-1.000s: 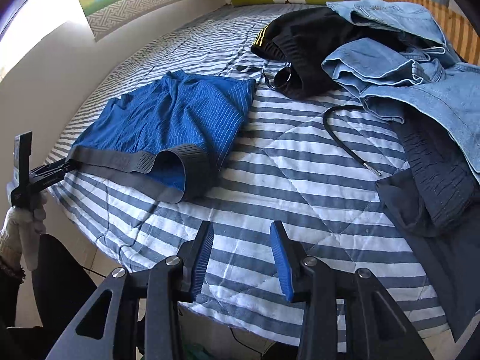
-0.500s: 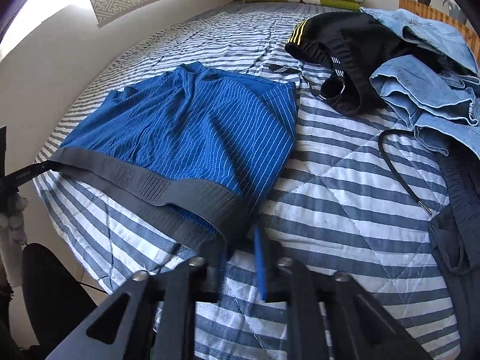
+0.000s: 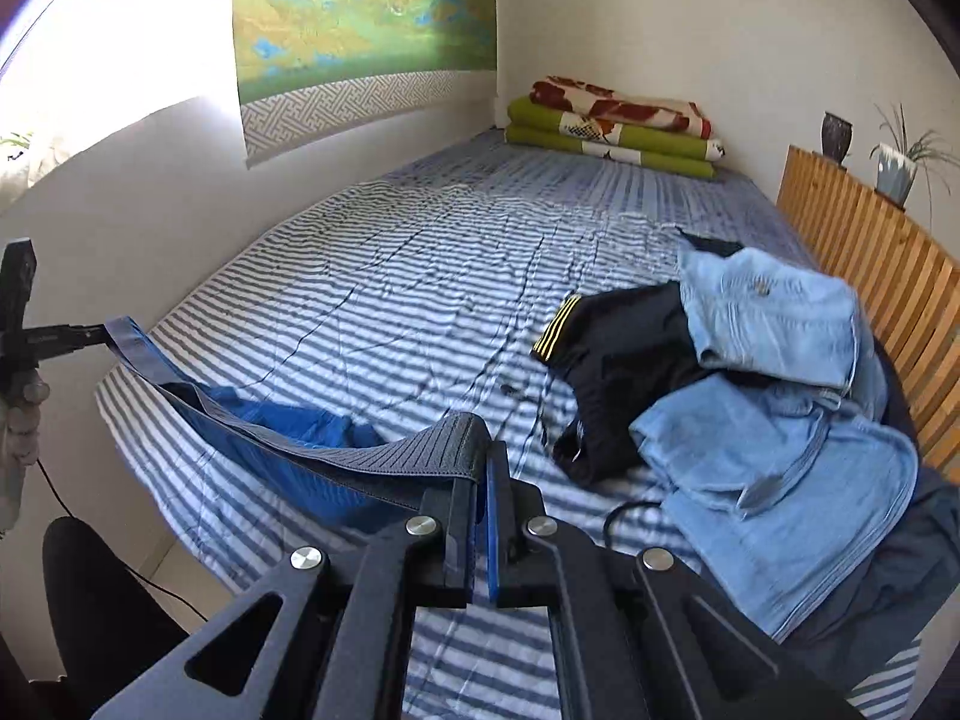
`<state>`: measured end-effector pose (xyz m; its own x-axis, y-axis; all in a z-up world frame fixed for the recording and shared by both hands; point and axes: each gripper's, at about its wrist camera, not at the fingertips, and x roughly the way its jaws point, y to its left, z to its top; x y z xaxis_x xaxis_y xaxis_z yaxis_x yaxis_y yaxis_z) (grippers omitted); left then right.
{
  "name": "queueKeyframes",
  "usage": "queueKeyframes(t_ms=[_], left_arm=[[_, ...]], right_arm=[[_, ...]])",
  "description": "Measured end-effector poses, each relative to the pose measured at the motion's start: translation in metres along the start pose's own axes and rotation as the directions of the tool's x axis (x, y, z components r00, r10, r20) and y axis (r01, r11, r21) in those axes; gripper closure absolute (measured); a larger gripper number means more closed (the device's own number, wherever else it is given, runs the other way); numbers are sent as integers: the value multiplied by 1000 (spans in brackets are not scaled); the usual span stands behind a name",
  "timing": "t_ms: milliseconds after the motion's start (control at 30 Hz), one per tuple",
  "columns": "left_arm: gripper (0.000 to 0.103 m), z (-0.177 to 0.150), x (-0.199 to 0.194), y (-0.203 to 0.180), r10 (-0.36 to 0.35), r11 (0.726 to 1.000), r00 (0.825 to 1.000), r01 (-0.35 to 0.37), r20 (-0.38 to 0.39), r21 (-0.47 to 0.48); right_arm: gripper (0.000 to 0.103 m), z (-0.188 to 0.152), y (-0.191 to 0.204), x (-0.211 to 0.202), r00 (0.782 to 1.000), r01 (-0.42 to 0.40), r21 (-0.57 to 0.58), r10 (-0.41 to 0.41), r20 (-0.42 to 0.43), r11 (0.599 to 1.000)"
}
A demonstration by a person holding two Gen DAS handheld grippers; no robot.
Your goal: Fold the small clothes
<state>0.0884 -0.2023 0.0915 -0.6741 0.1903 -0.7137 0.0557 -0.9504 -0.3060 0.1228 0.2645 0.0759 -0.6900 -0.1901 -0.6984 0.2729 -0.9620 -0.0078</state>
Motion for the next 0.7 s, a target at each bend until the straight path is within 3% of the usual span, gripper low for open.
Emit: queueKeyframes(t_ms=[67, 200, 300, 367, 467, 533, 633, 700], left_arm=[[101, 34, 11, -2, -4, 1000, 1000, 4, 5, -14], [101, 90, -8, -2, -20, 999, 992, 24, 121, -32], [101, 95, -34, 7, -48, 998, 981, 55, 187, -35], [101, 76, -36, 16, -28, 999, 984, 33, 173, -27], [101, 17, -13, 39, 44, 999, 995, -43, 88, -11], [101, -29, 15, 59, 89, 996, 996, -89, 5, -16], [101, -91, 57, 93, 108, 990, 981, -121, -158, -71], [97, -121, 72, 104, 119, 988, 966, -138, -229, -68]], right_arm=[[101, 30, -1, 19, 1000, 21, 2, -21, -20, 1000], [101, 92, -1, 30, 996, 89, 6, -89, 22, 996], [101, 121, 5, 11, 990, 105, -27, -102, 94, 994], [101, 123, 15, -1, 988, 103, -68, -94, 123, 992], [101, 95, 33, 0, 993, 75, -126, -63, 98, 989], [101, 57, 50, 17, 998, 53, -170, -47, 37, 984], [101, -14, 77, 57, 996, 11, -214, -30, -87, 977], [101, -59, 86, 92, 978, -44, -198, 2, -207, 979]])
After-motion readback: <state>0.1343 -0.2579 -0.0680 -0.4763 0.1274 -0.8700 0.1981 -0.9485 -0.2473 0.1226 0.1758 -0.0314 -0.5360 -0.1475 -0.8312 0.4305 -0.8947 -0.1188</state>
